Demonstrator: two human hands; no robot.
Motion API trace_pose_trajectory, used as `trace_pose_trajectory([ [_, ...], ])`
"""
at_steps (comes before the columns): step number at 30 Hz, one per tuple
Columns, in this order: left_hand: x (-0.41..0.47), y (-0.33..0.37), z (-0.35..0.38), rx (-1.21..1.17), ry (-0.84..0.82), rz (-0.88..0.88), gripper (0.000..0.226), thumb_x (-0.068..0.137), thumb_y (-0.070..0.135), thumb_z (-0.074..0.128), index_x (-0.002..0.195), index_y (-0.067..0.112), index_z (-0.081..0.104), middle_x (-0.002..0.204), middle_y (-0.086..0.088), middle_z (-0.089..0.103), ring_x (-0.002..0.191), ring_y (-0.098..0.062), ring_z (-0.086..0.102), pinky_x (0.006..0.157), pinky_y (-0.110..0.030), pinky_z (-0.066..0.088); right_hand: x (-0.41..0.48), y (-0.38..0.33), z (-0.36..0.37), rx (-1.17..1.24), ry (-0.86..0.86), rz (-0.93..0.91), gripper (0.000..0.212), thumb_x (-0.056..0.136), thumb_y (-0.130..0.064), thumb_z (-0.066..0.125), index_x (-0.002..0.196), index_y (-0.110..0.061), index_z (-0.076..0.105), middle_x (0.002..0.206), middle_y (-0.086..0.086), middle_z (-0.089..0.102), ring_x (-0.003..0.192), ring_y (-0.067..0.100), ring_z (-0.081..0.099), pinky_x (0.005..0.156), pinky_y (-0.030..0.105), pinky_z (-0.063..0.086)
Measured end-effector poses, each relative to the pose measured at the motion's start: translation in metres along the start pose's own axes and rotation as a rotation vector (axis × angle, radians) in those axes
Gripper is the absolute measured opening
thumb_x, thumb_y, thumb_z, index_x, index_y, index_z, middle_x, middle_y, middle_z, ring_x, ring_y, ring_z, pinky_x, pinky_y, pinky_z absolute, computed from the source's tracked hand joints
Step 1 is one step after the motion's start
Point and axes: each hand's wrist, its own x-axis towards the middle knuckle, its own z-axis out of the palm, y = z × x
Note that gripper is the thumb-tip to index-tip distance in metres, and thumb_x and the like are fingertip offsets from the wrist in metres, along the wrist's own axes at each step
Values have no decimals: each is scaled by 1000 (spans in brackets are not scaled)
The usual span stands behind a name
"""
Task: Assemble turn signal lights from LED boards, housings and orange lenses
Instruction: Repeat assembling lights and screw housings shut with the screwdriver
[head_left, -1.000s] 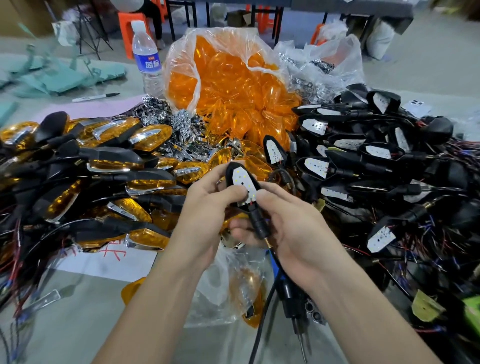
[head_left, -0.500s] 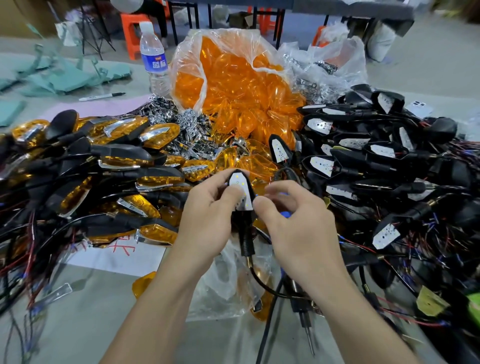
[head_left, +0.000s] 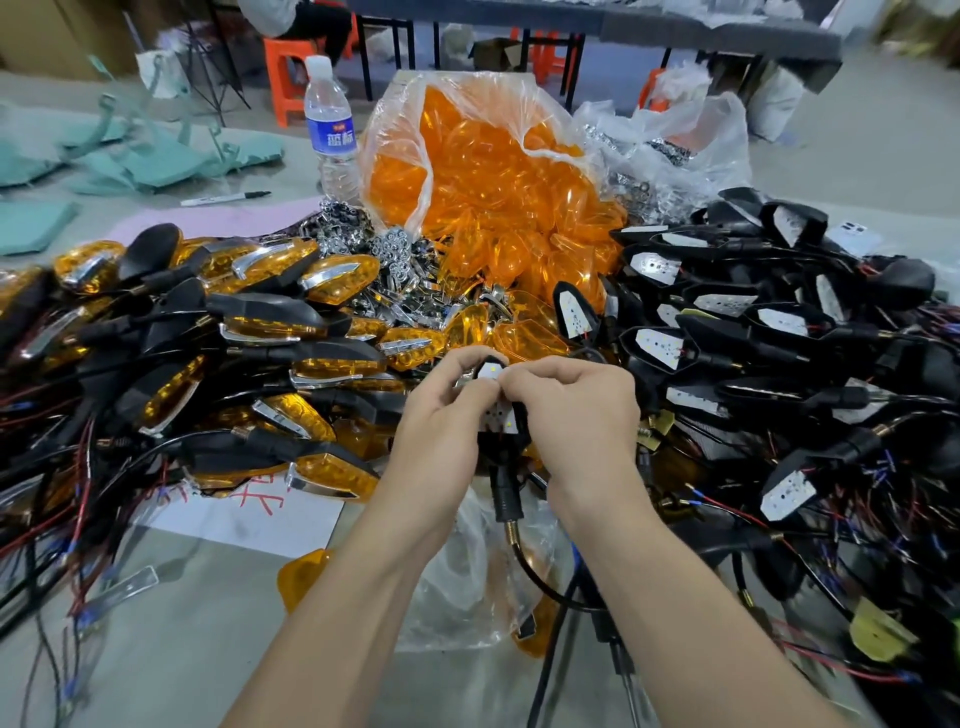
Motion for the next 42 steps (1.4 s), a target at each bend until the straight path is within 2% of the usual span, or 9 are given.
trace_pose_trajectory([
  [6, 25, -1, -12, -192, 190, -84, 28, 102, 2, 48, 106, 11, 74, 75, -14, 68, 57, -26, 63, 45, -30, 50, 36, 4, 10, 160, -86, 122, 14, 84, -21, 72, 75, -18, 82, 78, 2, 78, 70, 17, 68, 66, 38, 53],
  [11, 42, 1, -22, -280, 304, -118, 27, 102, 1, 52, 112, 8, 76, 81, -19, 68, 59, -28, 67, 53, -33, 56, 94, 3, 26, -214, -147, -86, 25, 89, -14, 66, 77, -29, 81, 80, -17, 75, 52, -1, 60, 49, 14, 51],
  [14, 52, 0, -23, -195, 361, -109, 34, 100, 4, 56, 93, 24, 84, 91, -19, 72, 65, -30, 71, 61, -38, 60, 129, 2, 56, -468, -270, -216, 31, 95, -7, 58, 93, -26, 82, 101, -6, 76, 36, 2, 48, 37, 15, 39],
  [19, 65, -9, -30, 83, 434, -75, 29, 101, 17, 60, 107, 38, 80, 86, -2, 79, 90, -46, 72, 79, -63, 62, 166, -5, 119, -838, -462, -413, 37, 98, -2, 53, 126, -15, 74, 134, 10, 69, 103, 27, 70, 85, 31, 56],
  [25, 74, -6, -39, 240, 427, -77, 26, 104, 23, 59, 115, 42, 74, 112, 11, 76, 102, -16, 72, 92, -49, 61, 187, -21, 174, -903, -746, -644, 47, 103, -13, 57, 149, -21, 52, 131, 10, 70, 108, 27, 66, 83, 27, 48],
  [31, 84, -12, -47, 247, 420, -88, 27, 104, 22, 58, 111, 47, 67, 75, 37, 69, 66, 17, 61, 67, -21, 53, 188, -18, 196, -1289, -777, -779, 15, 102, -11, 52, 111, -17, 62, 115, 2, 62, 111, 27, 63, 82, 33, 50],
  [35, 81, -9, -47, 187, 418, -127, 28, 103, 21, 58, 125, 32, 73, 105, 9, 76, 99, -14, 72, 85, -43, 62, 189, -17, 187, -1225, -660, -733, 18, 97, -6, 56, 83, -15, 49, 78, -3, 41, 87, 23, 55, 72, 35, 46],
  [38, 78, -6, -47, 126, 389, -135, 29, 103, 20, 58, 127, 28, 72, 113, -7, 76, 105, -30, 73, 91, -55, 61, 188, -15, 176, -1136, -601, -663, 21, 94, -7, 64, 79, -13, 51, 77, 0, 51, 86, 26, 62, 63, 35, 46],
  [42, 79, -6, -48, 92, 366, -160, 33, 104, 19, 58, 134, 28, 68, 118, -8, 73, 95, -28, 77, 86, -54, 63, 189, -18, 148, -905, -563, -524, 19, 95, -16, 69, 110, -14, 81, 102, 6, 78, 85, 20, 70, 75, 31, 60],
])
